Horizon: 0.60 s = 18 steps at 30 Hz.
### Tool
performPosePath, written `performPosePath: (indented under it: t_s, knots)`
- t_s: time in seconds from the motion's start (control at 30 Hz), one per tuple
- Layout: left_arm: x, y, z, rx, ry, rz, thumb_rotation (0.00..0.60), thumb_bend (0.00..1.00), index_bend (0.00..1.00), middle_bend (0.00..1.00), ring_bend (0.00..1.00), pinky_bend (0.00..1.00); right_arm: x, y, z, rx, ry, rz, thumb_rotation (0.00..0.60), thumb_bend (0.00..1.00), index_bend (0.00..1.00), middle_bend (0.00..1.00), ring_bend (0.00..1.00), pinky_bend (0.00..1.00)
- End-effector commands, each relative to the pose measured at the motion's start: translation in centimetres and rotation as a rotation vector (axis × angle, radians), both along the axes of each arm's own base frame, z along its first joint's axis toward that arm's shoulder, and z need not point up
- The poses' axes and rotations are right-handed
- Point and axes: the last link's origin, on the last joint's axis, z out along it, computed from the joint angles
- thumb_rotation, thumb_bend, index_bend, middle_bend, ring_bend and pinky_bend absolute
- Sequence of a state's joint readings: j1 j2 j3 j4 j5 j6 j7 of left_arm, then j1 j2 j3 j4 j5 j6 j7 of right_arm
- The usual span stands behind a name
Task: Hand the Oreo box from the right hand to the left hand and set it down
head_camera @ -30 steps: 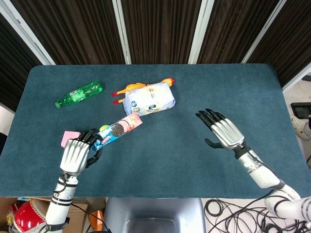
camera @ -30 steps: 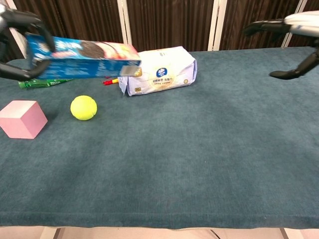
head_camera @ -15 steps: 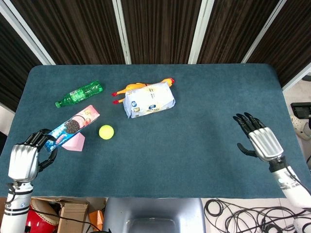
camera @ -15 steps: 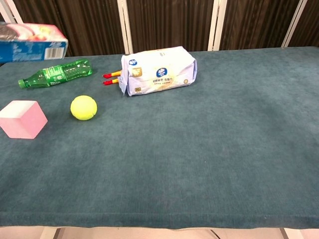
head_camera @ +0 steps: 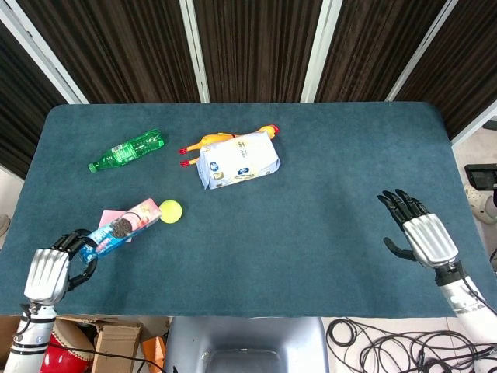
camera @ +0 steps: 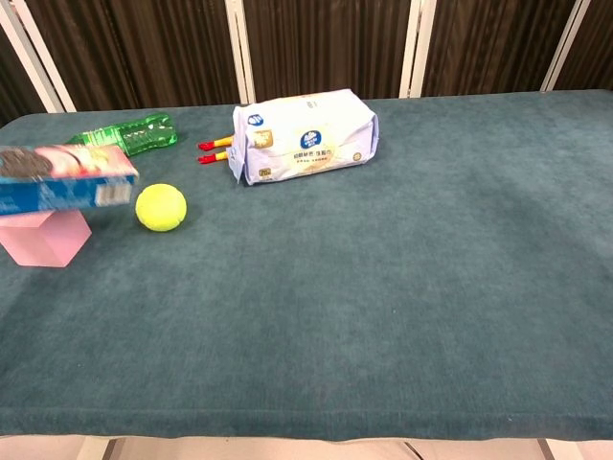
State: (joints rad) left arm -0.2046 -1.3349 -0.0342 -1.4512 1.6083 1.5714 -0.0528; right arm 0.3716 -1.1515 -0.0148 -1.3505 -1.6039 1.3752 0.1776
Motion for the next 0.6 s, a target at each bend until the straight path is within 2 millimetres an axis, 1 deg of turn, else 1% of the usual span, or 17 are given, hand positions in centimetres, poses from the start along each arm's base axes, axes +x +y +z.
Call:
performPosePath:
  t_s: [0.03,0.17,0.3,0.4,0.43,0.47,0.5,0.57,0.6]
  knots:
    - [-0.9,-0.7,-2.3,-0.144,-0.023,-0.033,0.6,0.5,0.51,0.72,0.62,0.86,0.0,0.0,-0.2,0.003,-0.001,-0.003,0.6,0.27,0.01,0.05,0.0,0.18]
    - [-2.1,-0.6,-3.6,-0.2,-0.017,-0.023,0.6,0.5,0.51,0.72,0.62,0.85,-0.1,-0.2,-0.5,0.008,0.003,-0.007,0.6,0.27,0.01,0.05,0.0,0.18]
    - [-2.9,-0.6,-4.5,-0.222,0.001,-0.021,0.6,0.5,0.51,0.71,0.62,0.84,-0.2,-0.4,-0.5,0.003,0.001,-0.012,0.6,0.27,0.02,0.05,0.0,0.18]
    - [-3.5,-0.5,-4.8,-0.217,0.043,-0.023,0.6,0.5,0.47,0.67,0.58,0.8,-0.3,-0.4,-0.6,0.003,-0.007,-0.014,0.6,0.27,0.02,0.05,0.0,0.18]
    - [-3.6,-0.4,-4.9,-0.218,0.066,-0.025,0.6,0.49,0.43,0.62,0.54,0.77,-0.3,-0.4,-0.6,0.003,-0.008,-0.013,0.6,0.27,0.02,0.05,0.0,0.18]
    - [-3.8,-0.4,-4.9,-0.219,0.084,-0.027,0.6,0.48,0.37,0.55,0.48,0.73,-0.3,-0.4,-0.7,0.003,-0.009,-0.013,0.6,0.27,0.02,0.05,0.0,0.18]
    - [-4.0,-0.4,-5.0,-0.22,0.103,-0.026,0.6,0.47,0.34,0.51,0.44,0.7,-0.3,-0.4,-0.7,0.002,-0.009,-0.012,0.6,0.27,0.02,0.05,0.0,0.18]
    - [-4.1,-0.4,-5.0,-0.221,0.124,-0.027,0.6,0.44,0.25,0.37,0.3,0.6,-0.3,-0.4,-0.7,0.002,-0.01,-0.011,0.6,0.27,0.02,0.05,0.0,0.18]
    - [-4.2,-0.3,-4.9,-0.218,0.135,-0.026,0.6,0.44,0.22,0.33,0.26,0.57,-0.3,-0.4,-0.7,0.001,-0.012,-0.01,0.6,0.27,0.02,0.05,0.0,0.18]
